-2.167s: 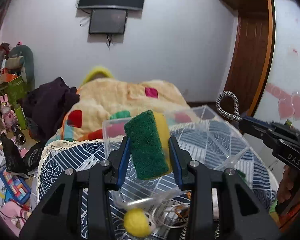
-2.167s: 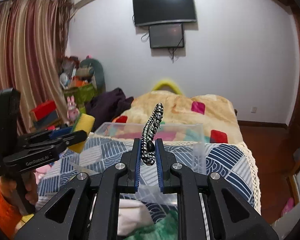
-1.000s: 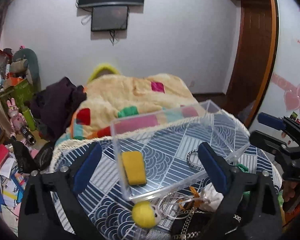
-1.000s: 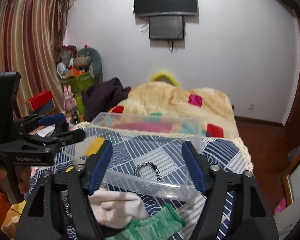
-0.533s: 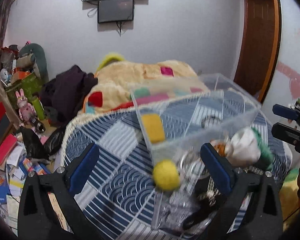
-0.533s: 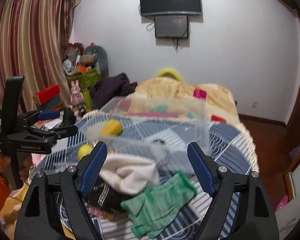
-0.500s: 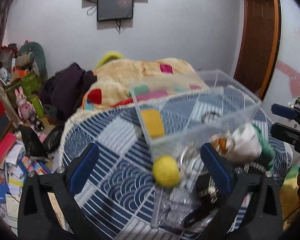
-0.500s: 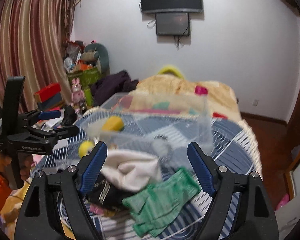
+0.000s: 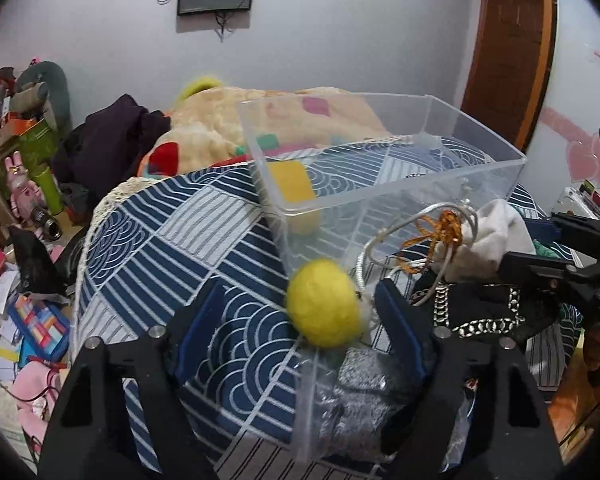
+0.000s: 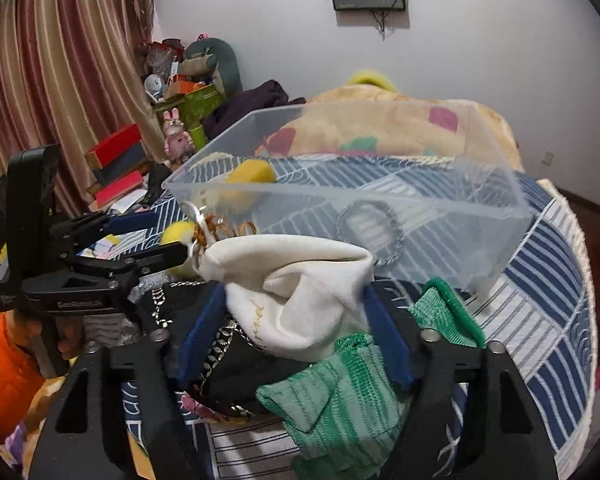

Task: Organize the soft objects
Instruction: 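Grasp the yellow ball with the left tool while the right tool grasps the white cloth, then release the yellow ball into the box with the left tool while the right tool releases the white cloth there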

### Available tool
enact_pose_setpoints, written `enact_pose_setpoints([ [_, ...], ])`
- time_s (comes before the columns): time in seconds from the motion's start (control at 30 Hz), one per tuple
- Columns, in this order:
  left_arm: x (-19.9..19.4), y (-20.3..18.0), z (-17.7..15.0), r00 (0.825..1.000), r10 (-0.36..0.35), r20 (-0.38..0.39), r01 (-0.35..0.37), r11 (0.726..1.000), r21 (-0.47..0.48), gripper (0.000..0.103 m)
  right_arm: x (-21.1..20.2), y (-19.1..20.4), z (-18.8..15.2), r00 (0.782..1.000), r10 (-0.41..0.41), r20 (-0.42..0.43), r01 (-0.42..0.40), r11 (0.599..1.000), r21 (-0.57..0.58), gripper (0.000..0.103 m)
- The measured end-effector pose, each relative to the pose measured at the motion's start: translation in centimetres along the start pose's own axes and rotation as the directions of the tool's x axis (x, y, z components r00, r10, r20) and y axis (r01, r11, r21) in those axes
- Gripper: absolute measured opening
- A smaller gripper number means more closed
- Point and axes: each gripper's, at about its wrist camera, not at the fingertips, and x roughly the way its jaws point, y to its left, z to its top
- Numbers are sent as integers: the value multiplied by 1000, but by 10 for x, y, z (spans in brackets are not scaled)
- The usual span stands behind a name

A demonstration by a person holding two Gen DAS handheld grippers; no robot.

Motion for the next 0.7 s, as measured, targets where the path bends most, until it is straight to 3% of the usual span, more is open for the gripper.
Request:
enact_pose_setpoints([
  [0.13, 7, -3, 0, 999, -54, -6, 54, 999, -8, 52, -1, -1, -2, 1000, -24, 4, 24, 1000, -5, 27],
  [0.2, 8, -7, 0, 997, -78, -4, 78, 997, -7, 43, -4, -4, -3, 1000, -22, 13, 22, 1000, 12, 25],
  [0.33, -2, -13, -1, 997, -77, 19, 77, 997, 9, 37, -13, -5, -4, 999, -24, 44, 23, 1000, 21, 14],
  [0.7, -56, -10, 10, 985, -99, 143, 102, 995, -14, 36, -58, 9, 5, 981, -30, 192, 33, 999, -14, 12],
])
